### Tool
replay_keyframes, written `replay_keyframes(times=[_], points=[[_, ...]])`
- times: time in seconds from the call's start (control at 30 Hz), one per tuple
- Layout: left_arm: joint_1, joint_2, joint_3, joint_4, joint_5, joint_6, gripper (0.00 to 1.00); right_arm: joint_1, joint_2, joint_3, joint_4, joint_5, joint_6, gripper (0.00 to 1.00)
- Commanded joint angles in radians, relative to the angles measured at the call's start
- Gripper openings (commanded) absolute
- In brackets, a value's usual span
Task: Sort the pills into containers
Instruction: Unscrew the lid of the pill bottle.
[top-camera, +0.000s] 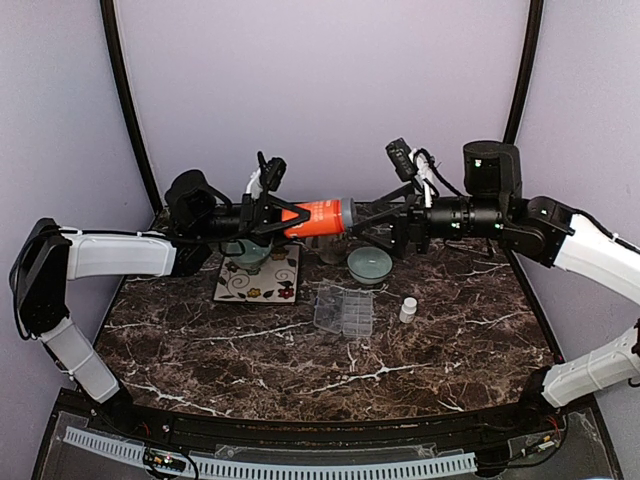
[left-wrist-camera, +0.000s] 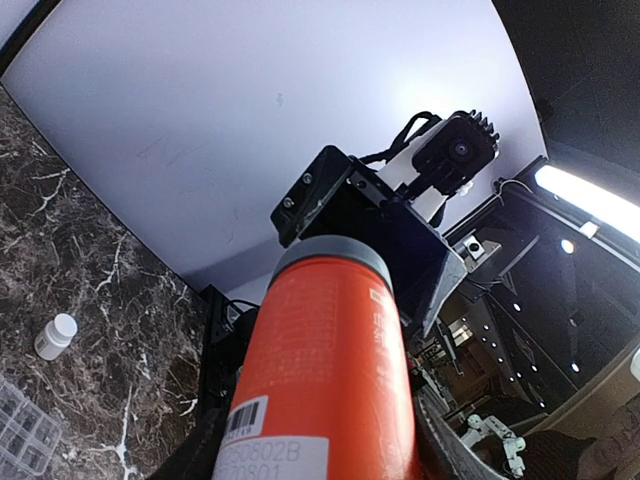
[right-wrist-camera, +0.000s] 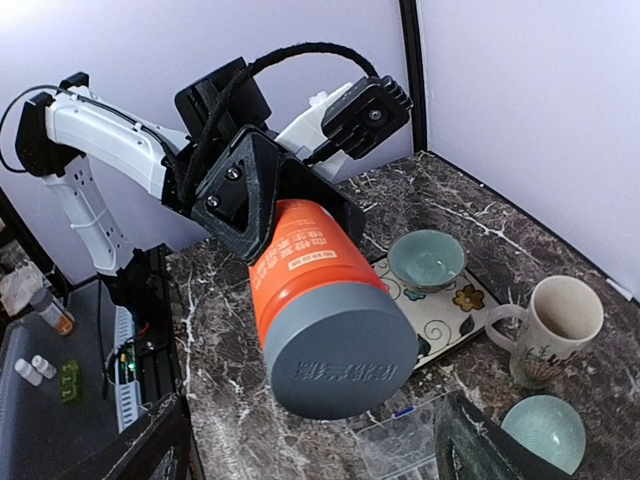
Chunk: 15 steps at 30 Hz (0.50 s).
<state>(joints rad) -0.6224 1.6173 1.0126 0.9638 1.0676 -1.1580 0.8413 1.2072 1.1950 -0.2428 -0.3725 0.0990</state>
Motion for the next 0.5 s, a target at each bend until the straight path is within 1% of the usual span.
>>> replay_keyframes(times=[0.0, 0.07, 0.2, 0.3, 0.47], points=[[0.001, -0.063, -0.006, -0.030, -0.039, 0.118, 0.00, -0.021, -0.043, -0.035, 0.100, -0.036, 0.194, 0.85], [0.001, -0.063, -0.009, -0.045, -0.052, 0.147, 0.00, -0.040, -0.038, -0.059, 0.131, -0.058, 0.287, 0.84], [0.001, -0.070, -0.007, -0.067, -0.062, 0.214, 0.00, -0.092, 0.004, -0.036, 0.155, -0.077, 0.503, 0.78], [0.001, -0.075, -0.005, -0.083, -0.063, 0.249, 0.00, -0.133, 0.071, 0.010, 0.167, -0.174, 0.655, 0.76], [0.001, -0.091, -0.004, -0.133, -0.067, 0.316, 0.00, -0.159, 0.138, 0.035, 0.232, -0.256, 0.844, 0.73]])
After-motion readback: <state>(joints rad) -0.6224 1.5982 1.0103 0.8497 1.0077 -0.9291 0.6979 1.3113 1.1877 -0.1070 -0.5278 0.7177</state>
